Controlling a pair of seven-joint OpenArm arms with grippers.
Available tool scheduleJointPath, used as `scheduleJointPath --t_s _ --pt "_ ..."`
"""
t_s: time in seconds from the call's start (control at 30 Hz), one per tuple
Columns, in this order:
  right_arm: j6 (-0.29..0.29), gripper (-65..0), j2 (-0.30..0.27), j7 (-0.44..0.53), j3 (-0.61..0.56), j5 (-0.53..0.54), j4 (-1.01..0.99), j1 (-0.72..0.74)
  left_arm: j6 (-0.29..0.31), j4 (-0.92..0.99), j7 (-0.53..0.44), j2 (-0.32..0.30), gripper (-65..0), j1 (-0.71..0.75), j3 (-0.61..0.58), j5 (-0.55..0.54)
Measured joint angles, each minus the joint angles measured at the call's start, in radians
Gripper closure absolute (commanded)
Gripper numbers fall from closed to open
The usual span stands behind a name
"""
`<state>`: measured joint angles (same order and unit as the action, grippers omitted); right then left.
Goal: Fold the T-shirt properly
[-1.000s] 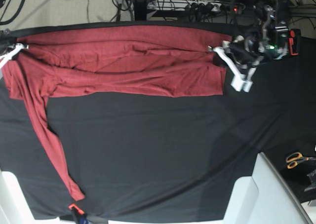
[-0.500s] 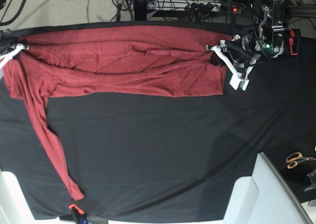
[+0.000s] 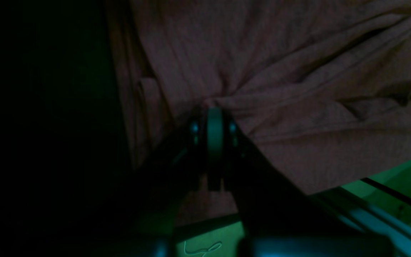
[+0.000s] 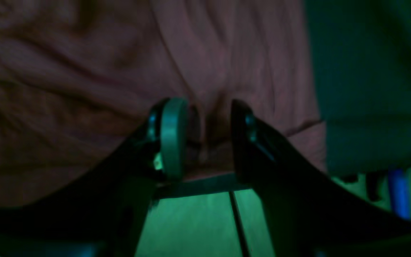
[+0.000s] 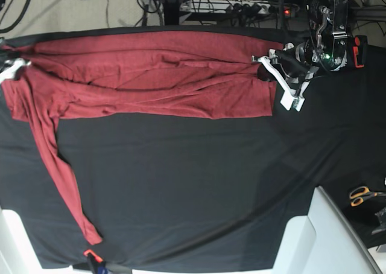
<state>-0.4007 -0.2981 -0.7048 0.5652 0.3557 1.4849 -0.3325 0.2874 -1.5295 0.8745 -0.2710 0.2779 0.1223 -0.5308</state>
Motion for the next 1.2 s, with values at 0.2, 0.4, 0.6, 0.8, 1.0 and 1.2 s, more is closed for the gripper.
scheduleJointPath --t_s 0.2,0.4,0.6,0.8,1.0,1.2 --pt "-0.081 -10.8 0.002 -0.004 0.028 -0.009 0.084 0.04 0.0 0.0 0.0 0.0 0.0 0.0 -0.001 0.0" --pt "-0.156 -0.3 0.002 -0.06 -0.035 -0.005 -0.014 0.18 0.0 0.0 0.0 0.0 0.0 -0.001 -0.001 0.0" --pt "-0.155 0.0 -0.031 -0.068 -0.094 -0.011 -0.211 0.293 0.0 0.0 0.0 -0.001 0.0 0.0 0.003 0.0" --pt "-0.142 0.0 -0.086 0.021 -0.1 -0.018 -0.402 0.363 0.0 0.002 0.0 -0.001 0.0 -0.001 0.005 0.0" --pt "-0.148 0.0 -0.124 0.112 -0.101 -0.011 -0.575 0.422 0.0 0.002 -0.002 0.0 0.0 -0.017 0.005 0.0" --pt "-0.143 0.0 -0.135 0.195 -0.101 -0.014 -0.697 0.459 0.0 0.003 -0.002 0.002 0.0 -0.023 0.001 0.001"
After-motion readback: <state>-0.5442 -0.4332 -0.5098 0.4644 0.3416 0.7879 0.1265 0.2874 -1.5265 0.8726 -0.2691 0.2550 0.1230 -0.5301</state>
